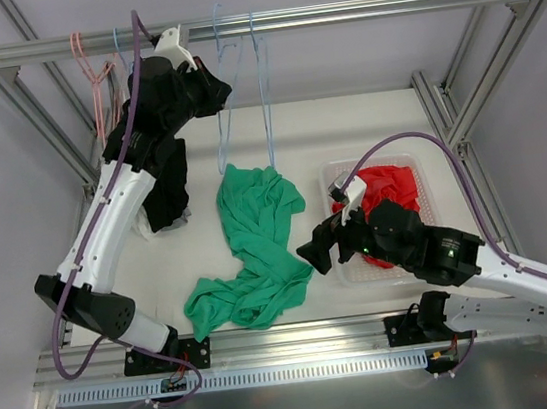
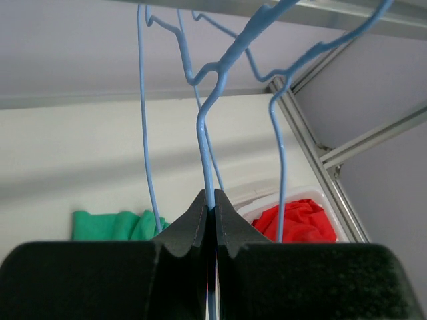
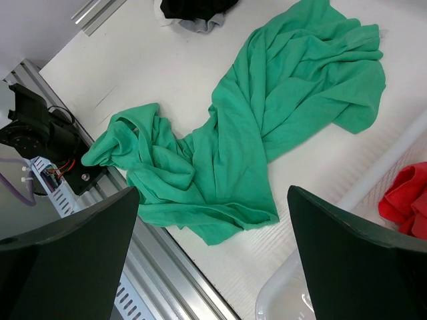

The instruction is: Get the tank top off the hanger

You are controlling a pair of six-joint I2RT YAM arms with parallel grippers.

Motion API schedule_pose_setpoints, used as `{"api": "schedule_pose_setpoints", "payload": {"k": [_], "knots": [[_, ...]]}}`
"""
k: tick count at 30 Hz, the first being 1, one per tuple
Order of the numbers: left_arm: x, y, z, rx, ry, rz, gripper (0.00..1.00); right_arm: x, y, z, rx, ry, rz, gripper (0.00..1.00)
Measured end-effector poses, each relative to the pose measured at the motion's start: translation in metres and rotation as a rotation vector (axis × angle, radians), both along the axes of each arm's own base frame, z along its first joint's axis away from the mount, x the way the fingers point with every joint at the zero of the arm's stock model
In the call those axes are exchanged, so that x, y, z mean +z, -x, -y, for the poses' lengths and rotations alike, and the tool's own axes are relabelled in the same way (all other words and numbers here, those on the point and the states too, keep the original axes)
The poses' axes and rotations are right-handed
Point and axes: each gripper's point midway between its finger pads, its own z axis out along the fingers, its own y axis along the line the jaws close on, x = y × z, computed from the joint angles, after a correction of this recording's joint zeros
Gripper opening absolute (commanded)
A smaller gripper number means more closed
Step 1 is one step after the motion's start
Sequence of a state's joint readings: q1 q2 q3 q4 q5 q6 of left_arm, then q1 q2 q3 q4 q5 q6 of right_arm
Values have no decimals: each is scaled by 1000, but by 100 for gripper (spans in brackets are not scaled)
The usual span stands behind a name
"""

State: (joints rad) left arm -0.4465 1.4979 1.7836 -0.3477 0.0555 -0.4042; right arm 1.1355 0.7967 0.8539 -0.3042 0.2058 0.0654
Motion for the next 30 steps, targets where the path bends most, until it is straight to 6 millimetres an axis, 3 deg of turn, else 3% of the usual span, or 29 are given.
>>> {"api": "schedule_pose_setpoints", "payload": {"k": [7, 18, 26, 30], "knots": [[-32, -19, 16, -5, -47, -77, 0, -3, 0, 1, -2, 5, -2, 99], [-36, -17, 29, -19, -54, -80, 0, -16, -4, -2, -9, 37, -12, 100], [-36, -14, 38, -38, -55, -77, 0, -71, -35, -15, -52, 166, -111, 100], [-35, -14, 38, -40, -58, -74, 0, -101, -37, -22, -35, 224, -167, 99]]}}
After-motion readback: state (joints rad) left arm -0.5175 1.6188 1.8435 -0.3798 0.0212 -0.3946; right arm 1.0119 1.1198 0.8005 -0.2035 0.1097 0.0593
